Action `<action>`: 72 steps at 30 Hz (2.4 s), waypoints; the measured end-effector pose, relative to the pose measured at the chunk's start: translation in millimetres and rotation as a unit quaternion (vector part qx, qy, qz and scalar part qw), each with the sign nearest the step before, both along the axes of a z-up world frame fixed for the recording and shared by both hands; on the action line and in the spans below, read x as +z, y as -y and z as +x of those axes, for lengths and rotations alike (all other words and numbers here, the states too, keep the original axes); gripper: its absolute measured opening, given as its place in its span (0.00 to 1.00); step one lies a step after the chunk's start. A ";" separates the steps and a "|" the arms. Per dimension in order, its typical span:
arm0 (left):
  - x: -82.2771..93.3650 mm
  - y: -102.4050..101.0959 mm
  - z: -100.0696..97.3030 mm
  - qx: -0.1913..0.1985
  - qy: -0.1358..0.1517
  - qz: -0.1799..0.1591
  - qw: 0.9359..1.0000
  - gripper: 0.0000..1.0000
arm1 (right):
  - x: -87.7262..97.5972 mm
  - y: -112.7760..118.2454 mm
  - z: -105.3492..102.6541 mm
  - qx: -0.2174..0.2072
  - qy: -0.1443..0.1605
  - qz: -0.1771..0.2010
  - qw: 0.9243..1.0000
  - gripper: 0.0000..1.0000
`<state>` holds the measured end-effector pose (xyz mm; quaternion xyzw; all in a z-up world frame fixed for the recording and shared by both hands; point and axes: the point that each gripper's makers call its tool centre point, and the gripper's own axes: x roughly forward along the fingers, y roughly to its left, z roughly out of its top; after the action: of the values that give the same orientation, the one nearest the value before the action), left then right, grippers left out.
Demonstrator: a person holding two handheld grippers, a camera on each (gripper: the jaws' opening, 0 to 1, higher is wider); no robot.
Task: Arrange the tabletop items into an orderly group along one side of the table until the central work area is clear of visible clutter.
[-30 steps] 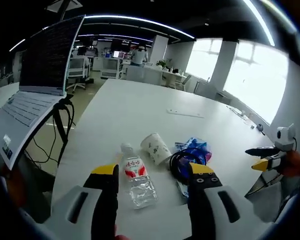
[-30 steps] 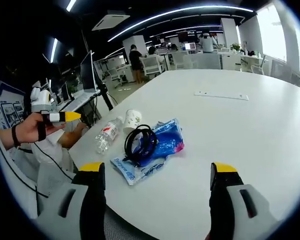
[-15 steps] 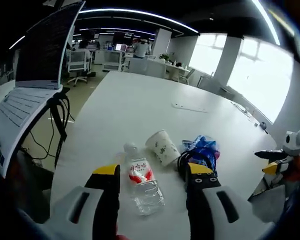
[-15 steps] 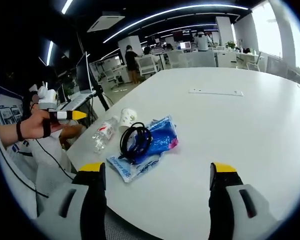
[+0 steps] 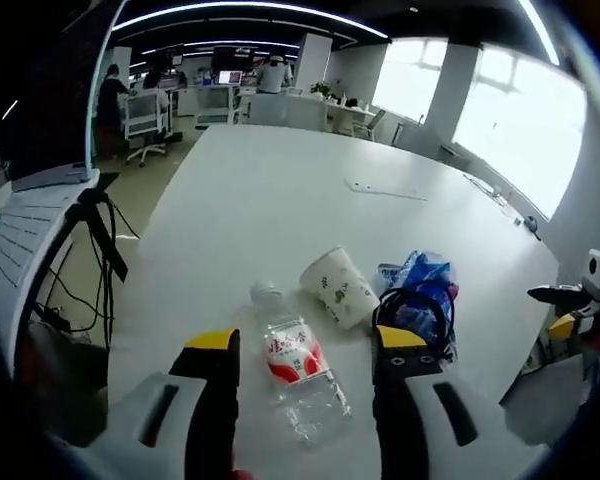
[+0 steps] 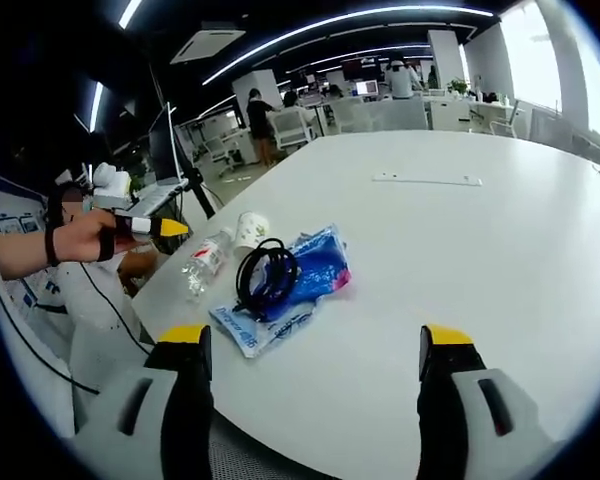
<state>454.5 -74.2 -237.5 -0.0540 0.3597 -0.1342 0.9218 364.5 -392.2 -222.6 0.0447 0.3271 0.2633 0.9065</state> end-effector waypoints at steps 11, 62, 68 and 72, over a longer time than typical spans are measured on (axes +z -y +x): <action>-17.2 -0.2 9.4 -0.005 -0.037 0.014 0.999 0.52 | -1.2 4.1 2.5 -0.002 -0.003 0.001 1.000 0.85; -74.5 -1.7 -12.7 -0.007 -0.142 0.047 0.989 0.34 | -3.0 -8.2 6.2 0.014 -0.007 -0.001 1.000 0.84; -74.2 -3.3 -19.8 -0.002 -0.143 0.046 0.989 0.34 | -0.9 -7.0 5.3 0.010 -0.004 0.001 1.000 0.84; -74.0 -4.3 -25.4 0.001 -0.145 0.047 0.988 0.34 | -0.4 -7.8 3.9 0.010 -0.003 0.002 1.000 0.84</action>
<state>429.0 -69.9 -311.5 -0.0303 0.4956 -0.1073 0.8614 368.4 -384.4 -223.0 0.0440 0.3300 0.2729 0.9026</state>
